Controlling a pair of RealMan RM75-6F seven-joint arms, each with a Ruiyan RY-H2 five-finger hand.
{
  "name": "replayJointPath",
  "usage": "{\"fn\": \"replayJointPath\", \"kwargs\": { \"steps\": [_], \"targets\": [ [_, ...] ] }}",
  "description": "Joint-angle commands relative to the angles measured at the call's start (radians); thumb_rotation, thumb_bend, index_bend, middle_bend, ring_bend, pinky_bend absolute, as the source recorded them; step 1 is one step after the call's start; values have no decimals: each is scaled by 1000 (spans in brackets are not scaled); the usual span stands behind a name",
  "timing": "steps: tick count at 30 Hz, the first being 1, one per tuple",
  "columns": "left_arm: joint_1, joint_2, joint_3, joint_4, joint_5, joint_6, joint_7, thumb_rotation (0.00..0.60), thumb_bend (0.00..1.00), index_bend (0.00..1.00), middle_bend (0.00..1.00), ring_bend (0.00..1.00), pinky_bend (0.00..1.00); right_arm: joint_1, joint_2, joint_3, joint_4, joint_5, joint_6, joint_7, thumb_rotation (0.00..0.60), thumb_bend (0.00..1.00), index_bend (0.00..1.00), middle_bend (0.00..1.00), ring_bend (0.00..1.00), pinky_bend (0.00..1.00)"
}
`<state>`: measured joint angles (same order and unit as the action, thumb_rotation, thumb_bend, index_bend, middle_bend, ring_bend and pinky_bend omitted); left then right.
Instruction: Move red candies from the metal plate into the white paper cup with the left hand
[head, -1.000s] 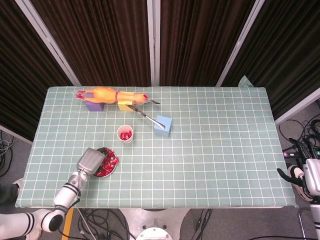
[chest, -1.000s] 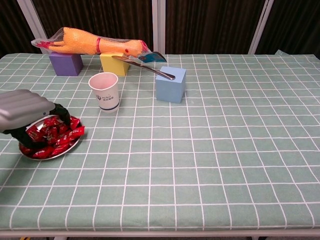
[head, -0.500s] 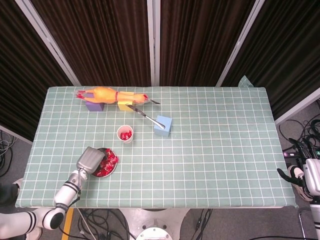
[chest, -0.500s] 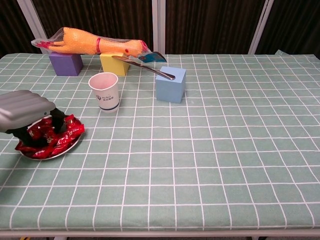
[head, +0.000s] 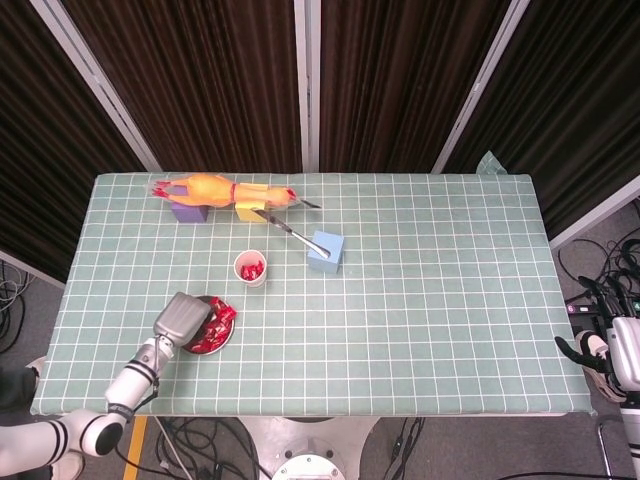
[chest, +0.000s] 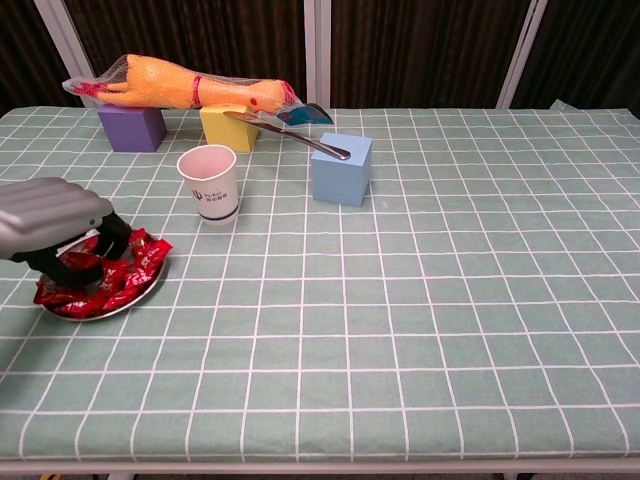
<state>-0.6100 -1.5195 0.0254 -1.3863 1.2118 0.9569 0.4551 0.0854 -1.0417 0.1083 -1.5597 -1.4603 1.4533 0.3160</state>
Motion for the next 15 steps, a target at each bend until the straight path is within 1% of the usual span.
{"fn": "replayJointPath", "kwargs": {
  "steps": [1, 5, 8, 12, 15],
  "targets": [
    [0, 22, -8, -27, 16, 9, -12, 600, 560, 697, 732, 942, 1000, 0, -1, 0, 2, 0, -1, 3, 600, 118, 119, 177, 46, 342],
    [-11, 62, -32, -80, 22, 12, -22, 600, 565, 698, 734, 942, 1000, 1, -3, -1, 6, -2, -1, 8, 600, 118, 119, 177, 47, 343],
    [-36, 94, -66, -122, 24, 6, -26, 600, 564, 698, 734, 943, 1000, 1, -4, -1, 10, -2, -2, 11, 600, 117, 119, 177, 46, 345],
    [-90, 120, -138, -154, -1, -20, -28, 600, 562, 695, 733, 942, 1000, 0, -6, -2, 14, 0, -3, 15, 600, 117, 119, 177, 46, 345],
    [-135, 111, -188, -138, -23, -45, -40, 600, 561, 683, 721, 941, 1000, 0, -5, -1, 16, 3, -5, 16, 600, 118, 119, 179, 46, 345]
  ]
}}
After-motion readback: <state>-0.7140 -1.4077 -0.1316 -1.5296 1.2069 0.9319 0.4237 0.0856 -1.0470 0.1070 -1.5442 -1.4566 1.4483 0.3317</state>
